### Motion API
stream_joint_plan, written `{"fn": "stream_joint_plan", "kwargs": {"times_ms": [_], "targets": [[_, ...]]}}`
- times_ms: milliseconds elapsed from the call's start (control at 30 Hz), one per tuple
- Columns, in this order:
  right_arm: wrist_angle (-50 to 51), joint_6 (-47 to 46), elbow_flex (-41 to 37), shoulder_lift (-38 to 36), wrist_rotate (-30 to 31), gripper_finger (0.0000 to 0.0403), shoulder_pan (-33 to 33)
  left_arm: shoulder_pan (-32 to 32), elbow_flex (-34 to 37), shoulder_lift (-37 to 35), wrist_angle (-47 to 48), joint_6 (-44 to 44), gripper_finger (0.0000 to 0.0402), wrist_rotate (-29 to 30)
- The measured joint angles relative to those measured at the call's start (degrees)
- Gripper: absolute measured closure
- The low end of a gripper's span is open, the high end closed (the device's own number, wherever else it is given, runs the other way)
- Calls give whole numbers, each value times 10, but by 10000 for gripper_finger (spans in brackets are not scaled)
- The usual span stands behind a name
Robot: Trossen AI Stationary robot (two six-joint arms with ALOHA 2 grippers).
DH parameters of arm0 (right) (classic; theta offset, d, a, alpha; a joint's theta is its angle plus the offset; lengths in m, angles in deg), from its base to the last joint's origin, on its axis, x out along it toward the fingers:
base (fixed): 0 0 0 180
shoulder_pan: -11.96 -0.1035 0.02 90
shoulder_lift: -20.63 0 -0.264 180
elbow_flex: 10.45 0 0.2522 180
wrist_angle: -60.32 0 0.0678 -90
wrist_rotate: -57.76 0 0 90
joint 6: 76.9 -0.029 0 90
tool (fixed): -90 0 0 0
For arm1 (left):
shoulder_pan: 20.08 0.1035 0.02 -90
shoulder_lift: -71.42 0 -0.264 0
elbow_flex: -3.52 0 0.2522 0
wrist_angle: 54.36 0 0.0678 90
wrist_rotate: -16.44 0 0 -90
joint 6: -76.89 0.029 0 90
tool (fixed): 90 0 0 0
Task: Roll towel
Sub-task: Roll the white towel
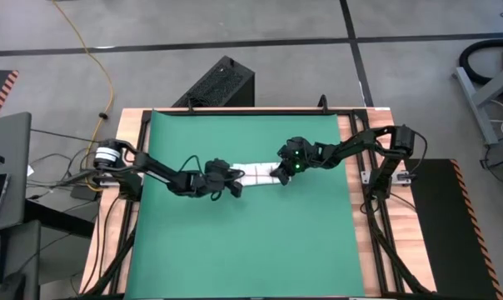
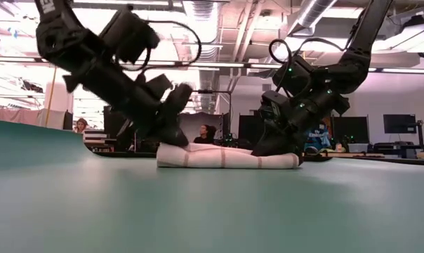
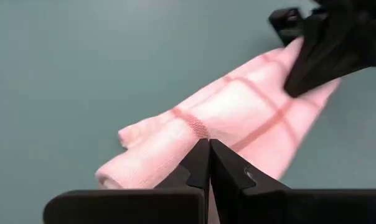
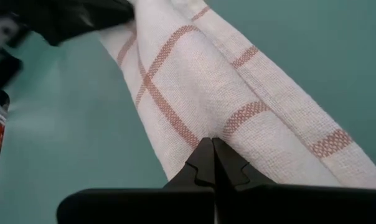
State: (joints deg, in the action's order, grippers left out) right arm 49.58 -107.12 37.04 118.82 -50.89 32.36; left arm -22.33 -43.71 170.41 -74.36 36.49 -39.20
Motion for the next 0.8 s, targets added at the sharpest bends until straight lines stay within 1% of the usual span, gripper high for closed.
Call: {"fn": "stream_joint_plan", "kwargs": {"times_ms": [67, 200, 367, 433, 533, 667, 733, 800], "targets": [[0, -12, 0, 0, 2, 396, 0, 5, 0, 17, -8, -2, 401, -13], [-2, -26, 0, 0, 8, 396, -1, 14, -1, 42, -9, -2, 402, -21], [-2, -30, 0, -3, 9, 396, -1, 32, -1, 42, -3, 20, 401, -44], [5, -30, 0, -19, 14, 396, -1, 39, -1, 42, -1, 25, 401, -62], [31, -27, -1, -61, 23, 396, 1, 45, -2, 42, 5, 24, 401, -86], [70, -4, 0, -132, 76, 396, 0, 45, -2, 42, 5, 38, 401, -101], [70, 12, 0, -150, 93, 396, 0, 45, -2, 42, 5, 40, 401, -102], [67, 27, 0, -153, 97, 396, -1, 45, -1, 42, 4, 42, 401, -106]]}}
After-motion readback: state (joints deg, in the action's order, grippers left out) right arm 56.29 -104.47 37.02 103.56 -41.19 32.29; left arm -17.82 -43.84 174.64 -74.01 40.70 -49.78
